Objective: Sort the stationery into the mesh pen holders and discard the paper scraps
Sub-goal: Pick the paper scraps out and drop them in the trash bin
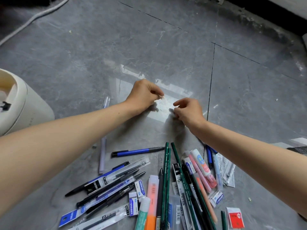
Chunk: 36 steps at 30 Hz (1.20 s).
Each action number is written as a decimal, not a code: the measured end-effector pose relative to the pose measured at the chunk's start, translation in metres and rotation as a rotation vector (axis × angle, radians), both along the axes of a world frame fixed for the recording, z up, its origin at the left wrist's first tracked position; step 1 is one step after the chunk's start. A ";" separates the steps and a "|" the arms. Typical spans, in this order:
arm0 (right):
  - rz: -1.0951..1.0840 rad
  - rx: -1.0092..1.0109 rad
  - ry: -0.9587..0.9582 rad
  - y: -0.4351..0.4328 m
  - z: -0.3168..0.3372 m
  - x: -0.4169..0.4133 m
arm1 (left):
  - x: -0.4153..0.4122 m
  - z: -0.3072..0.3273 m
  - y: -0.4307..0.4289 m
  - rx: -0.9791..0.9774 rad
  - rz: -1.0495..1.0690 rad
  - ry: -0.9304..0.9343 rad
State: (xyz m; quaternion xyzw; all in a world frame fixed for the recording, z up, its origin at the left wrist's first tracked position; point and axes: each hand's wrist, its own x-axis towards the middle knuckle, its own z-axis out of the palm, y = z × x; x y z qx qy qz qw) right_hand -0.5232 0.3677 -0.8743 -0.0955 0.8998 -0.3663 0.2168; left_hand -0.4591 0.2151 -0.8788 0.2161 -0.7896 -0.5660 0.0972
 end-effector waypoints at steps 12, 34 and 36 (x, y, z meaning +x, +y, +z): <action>0.214 0.071 0.023 -0.047 0.001 0.031 | 0.039 0.007 -0.032 0.406 0.233 -0.100; 0.324 -0.456 -0.615 -0.156 0.148 0.168 | 0.181 0.145 -0.098 0.210 0.497 0.001; 0.343 -0.453 -0.681 -0.169 0.151 0.182 | 0.196 0.145 -0.106 0.135 0.556 -0.009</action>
